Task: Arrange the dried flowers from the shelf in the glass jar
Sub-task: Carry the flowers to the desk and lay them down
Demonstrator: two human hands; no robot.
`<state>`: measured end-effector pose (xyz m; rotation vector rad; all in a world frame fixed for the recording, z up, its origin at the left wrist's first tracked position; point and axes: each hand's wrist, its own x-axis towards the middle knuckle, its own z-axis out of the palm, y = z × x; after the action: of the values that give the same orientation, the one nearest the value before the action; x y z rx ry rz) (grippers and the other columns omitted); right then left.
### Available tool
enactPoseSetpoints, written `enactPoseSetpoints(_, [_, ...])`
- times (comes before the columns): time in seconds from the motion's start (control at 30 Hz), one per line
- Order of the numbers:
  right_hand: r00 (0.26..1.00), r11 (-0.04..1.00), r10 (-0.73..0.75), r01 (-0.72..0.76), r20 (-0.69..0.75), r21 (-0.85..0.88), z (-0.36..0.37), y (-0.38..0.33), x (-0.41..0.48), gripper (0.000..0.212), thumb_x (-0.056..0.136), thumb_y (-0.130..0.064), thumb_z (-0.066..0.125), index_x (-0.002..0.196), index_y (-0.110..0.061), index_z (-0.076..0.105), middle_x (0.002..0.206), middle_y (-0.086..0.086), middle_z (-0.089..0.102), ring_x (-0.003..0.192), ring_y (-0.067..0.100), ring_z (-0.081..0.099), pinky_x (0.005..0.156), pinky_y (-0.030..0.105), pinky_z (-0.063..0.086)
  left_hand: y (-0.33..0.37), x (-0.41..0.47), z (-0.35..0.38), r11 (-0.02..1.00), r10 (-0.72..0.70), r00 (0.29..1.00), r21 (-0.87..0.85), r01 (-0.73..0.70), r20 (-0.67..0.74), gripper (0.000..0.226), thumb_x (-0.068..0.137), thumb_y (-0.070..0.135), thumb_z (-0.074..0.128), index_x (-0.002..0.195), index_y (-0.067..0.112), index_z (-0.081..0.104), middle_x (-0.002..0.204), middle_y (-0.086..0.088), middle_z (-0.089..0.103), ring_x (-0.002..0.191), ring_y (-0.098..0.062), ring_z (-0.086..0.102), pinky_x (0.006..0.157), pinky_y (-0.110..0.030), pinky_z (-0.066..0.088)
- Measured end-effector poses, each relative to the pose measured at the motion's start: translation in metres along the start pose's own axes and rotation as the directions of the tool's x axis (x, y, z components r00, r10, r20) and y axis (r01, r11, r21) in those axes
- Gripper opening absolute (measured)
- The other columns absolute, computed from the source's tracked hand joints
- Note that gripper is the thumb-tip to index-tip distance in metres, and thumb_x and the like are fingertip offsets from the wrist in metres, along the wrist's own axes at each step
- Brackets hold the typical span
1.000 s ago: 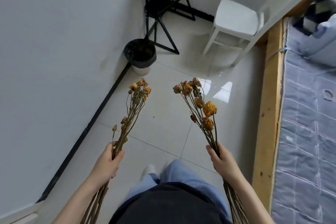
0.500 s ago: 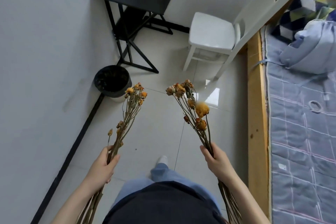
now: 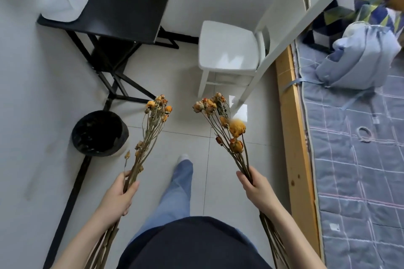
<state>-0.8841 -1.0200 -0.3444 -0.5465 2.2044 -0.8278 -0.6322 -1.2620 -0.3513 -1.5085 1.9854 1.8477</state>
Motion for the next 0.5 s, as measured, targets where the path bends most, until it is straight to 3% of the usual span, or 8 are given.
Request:
enactPoseSetpoints(0.13, [0.999, 1.0, 0.019, -0.019, -0.05, 0.015, -0.022, -0.029, 0.064, 0.021, 0.094, -0.033, 0.048, 0.074, -0.027, 0.046, 0.06, -0.008, 0.047, 0.047, 0.003, 0.038, 0.048, 0.018, 0.034, 0.051, 0.072, -0.006, 0.999, 0.029, 0.999, 0.022, -0.03, 0.034, 0.028, 0.094, 0.021, 0.049, 0.121, 0.018, 0.04, 0.043, 0.007, 0.033, 0.038, -0.01, 0.03, 0.035, -0.022, 0.028])
enactPoseSetpoints(0.33, [0.996, 0.996, 0.043, -0.037, -0.075, 0.079, -0.055, -0.078, 0.141, 0.027, 0.094, -0.033, 0.048, 0.078, -0.011, 0.048, 0.062, -0.001, 0.047, 0.053, 0.01, 0.039, 0.053, 0.03, 0.036, 0.135, 0.152, -0.021, 0.991, 0.093, 0.994, 0.095, -0.097, 0.048, 0.028, 0.095, 0.021, 0.048, 0.121, 0.019, 0.038, 0.051, -0.003, 0.035, 0.04, -0.014, 0.031, 0.037, -0.022, 0.029])
enactPoseSetpoints(0.5, [0.998, 0.998, 0.019, -0.015, -0.059, 0.064, -0.076, -0.109, 0.201, 0.024, 0.094, -0.034, 0.048, 0.076, -0.018, 0.047, 0.06, -0.003, 0.047, 0.049, 0.007, 0.039, 0.05, 0.026, 0.034, 0.175, 0.197, -0.028, 0.994, 0.077, 0.996, 0.074, -0.081, 0.052, 0.021, 0.094, 0.023, 0.049, 0.114, 0.017, 0.044, 0.046, 0.003, 0.034, 0.039, -0.013, 0.032, 0.038, -0.023, 0.03])
